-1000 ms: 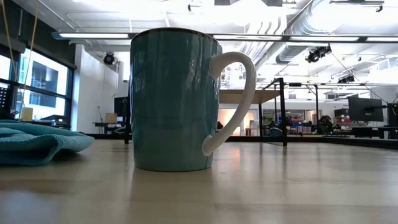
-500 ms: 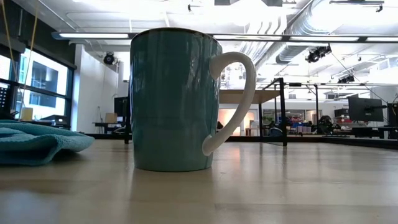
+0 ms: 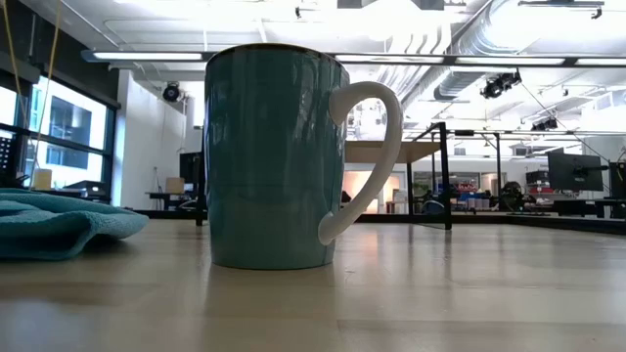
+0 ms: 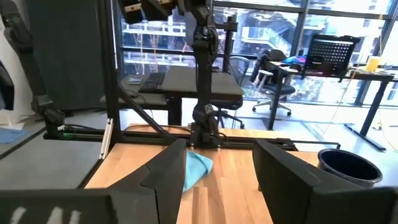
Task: Stack small to large cups/mugs on shelf
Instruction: Put the blue mug on the shelf
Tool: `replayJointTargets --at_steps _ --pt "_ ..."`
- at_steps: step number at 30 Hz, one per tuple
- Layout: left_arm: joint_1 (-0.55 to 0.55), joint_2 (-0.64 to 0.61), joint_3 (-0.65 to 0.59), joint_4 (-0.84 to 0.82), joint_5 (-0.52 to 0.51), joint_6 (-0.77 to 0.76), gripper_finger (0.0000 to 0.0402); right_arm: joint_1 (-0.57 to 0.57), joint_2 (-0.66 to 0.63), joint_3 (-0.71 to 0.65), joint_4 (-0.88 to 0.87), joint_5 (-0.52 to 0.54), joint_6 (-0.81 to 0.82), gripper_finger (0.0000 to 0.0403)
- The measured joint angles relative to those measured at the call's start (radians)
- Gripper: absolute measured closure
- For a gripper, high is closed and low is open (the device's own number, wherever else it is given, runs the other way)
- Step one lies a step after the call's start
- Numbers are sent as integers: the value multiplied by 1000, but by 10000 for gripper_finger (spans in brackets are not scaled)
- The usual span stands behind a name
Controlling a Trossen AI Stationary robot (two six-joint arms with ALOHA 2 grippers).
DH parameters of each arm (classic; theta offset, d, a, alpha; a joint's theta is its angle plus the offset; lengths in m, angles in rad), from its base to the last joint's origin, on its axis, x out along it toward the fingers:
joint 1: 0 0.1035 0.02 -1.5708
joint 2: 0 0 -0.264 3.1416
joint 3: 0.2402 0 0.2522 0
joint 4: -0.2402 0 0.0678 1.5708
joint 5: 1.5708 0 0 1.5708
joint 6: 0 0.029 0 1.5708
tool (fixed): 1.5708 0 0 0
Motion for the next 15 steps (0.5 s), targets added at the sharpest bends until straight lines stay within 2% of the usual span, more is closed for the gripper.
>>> replayJointTargets --at_steps 3,6,8,12,15 --pt "3 -21 0 34 -26 27 264 0 0 0 0 0 0 224" --pt "3 -33 0 143 -34 18 263 0 0 0 0 2 0 224" --pt "3 -33 0 202 -15 99 263 0 0 0 1 16 27 224" --pt "20 -34 0 334 206 320 263 0 0 0 1 24 68 224" --pt "65 -45 0 415 421 400 263 0 0 0 2 23 68 224"
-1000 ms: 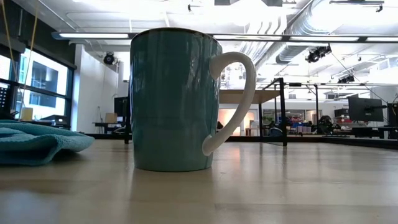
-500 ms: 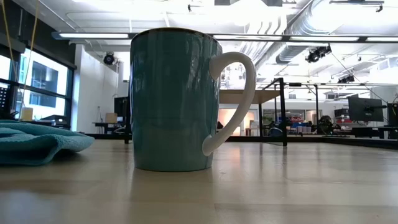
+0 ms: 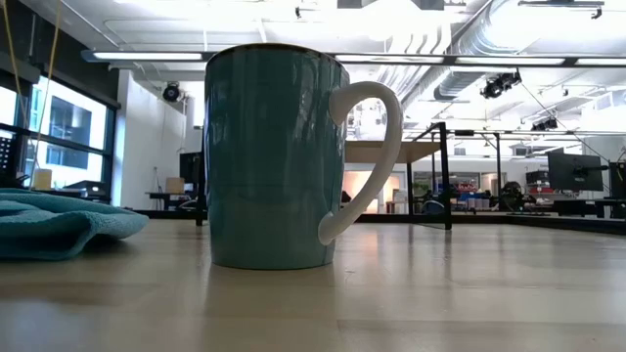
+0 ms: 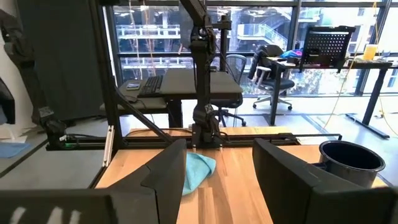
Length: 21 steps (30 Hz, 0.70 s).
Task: Stack small to large cups/mugs on shelf
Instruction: Put the blue mug on the shelf
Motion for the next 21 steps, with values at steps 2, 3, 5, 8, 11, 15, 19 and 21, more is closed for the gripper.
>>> replayJointTargets --at_steps 2,3,5,8,11,15,19,21 --pt "29 -13 0 36 150 35 263 0 0 0 1 0 1 224" --pt "46 -20 0 53 222 53 263 0 0 0 1 0 3 224" --pt "82 -29 1 80 372 91 263 0 0 0 3 -1 19 224" --pt "135 -41 0 93 599 141 263 0 0 0 5 -17 37 224" --pt "196 -67 0 70 764 160 263 0 0 0 6 -20 69 224" --pt "260 -105 0 -23 837 130 263 0 0 0 6 -28 108 224" --pt "289 -130 0 -114 839 94 263 0 1 0 5 -32 141 224" --pt "289 -140 0 -141 839 92 263 0 2 0 5 -32 154 224"
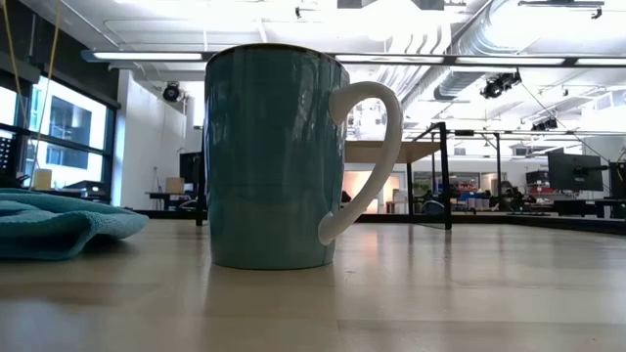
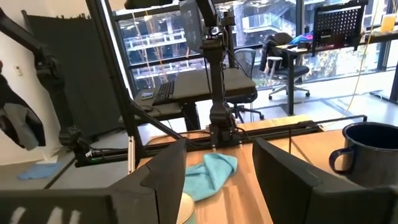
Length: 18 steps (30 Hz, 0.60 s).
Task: Stack small to large cups/mugs on shelf
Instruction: Put the blue mug on the shelf
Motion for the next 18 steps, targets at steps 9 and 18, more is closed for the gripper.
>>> replayJointTargets --at_steps 9,18 --pt "-3 -92 0 -127 -119 -108 263 0 0 0 3 0 7 224" --pt "-3 -187 -1 -193 -214 -144 263 0 9 0 3 8 13 224"
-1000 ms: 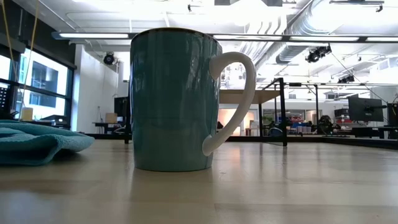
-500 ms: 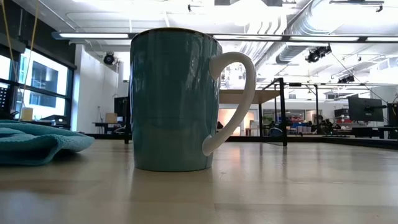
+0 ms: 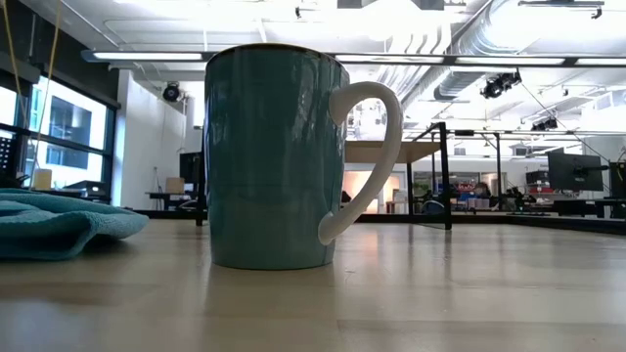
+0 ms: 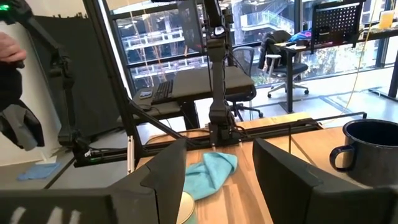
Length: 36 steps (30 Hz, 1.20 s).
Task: Stack small to large cups/mugs on shelf
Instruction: Put the blue mug on the shelf
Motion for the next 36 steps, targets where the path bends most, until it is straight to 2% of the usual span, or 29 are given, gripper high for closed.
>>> replayJointTargets --at_steps 6,10,13,18,27,31,36 --pt "0 -112 0 59 -19 4 264 0 4 0 0 2 10 224" --pt "0 -184 -3 51 -71 3 264 0 5 0 0 13 10 224" --pt "0 -244 -74 60 -96 -8 264 0 5 0 0 16 13 224" --pt "0 -372 -344 184 -106 -17 264 0 5 0 0 54 3 224" --pt "0 -654 -907 648 -129 -21 263 0 5 0 0 76 -13 224" --pt "0 -703 -1107 804 -147 -41 263 0 5 0 0 76 -13 224" --pt "0 -698 -1262 948 -161 -124 263 0 5 0 0 76 -14 224"
